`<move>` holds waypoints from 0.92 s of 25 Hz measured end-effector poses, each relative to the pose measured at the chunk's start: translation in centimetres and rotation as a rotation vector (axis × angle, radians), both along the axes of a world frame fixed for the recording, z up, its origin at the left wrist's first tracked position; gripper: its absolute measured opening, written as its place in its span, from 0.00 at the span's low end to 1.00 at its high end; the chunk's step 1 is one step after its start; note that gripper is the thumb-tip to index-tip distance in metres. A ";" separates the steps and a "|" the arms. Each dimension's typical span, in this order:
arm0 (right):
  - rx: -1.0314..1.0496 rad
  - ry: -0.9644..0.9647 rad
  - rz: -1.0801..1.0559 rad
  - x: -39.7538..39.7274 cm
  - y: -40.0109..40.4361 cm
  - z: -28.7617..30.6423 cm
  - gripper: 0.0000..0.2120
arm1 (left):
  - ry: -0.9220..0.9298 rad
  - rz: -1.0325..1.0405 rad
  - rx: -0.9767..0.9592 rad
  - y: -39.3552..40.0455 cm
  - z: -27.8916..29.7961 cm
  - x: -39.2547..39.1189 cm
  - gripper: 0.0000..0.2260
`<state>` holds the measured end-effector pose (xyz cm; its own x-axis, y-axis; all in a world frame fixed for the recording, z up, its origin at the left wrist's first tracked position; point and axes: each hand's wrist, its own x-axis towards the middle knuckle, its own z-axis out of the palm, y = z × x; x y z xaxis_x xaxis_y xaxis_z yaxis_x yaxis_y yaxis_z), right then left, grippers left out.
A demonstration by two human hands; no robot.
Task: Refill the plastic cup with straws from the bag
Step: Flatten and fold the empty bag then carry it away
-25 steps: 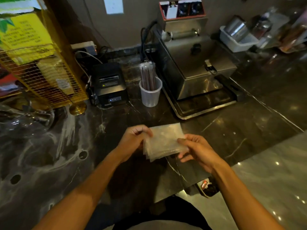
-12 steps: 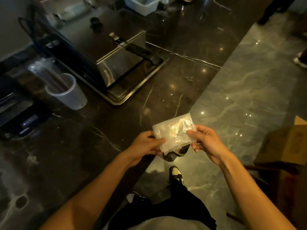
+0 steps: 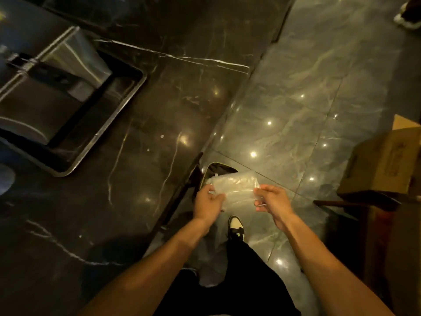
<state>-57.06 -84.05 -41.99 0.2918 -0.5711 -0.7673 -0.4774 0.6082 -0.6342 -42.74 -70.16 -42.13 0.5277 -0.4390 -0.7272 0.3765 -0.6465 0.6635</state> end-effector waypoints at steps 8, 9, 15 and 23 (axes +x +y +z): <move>-0.022 0.285 0.209 2.1 -6.8 -15.4 0.05 | 0.188 0.135 0.308 -6.3 -14.7 -1.1 0.12; -0.043 0.322 0.249 2.6 -7.0 -17.2 0.05 | 0.188 0.126 0.333 -6.5 -16.5 -0.9 0.14; -0.105 0.396 0.417 5.5 -7.7 -25.8 0.08 | 0.057 0.032 0.436 -7.4 -23.6 0.5 0.21; -0.120 0.361 0.615 8.4 -8.5 -26.9 0.18 | -0.142 -0.075 0.398 -9.0 -25.3 2.1 0.38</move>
<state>-48.66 -92.51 -68.89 0.3274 -0.4718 -0.8187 -0.9033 0.0981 -0.4177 -40.63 -79.12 -67.42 0.6119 -0.1795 -0.7703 0.2418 -0.8848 0.3982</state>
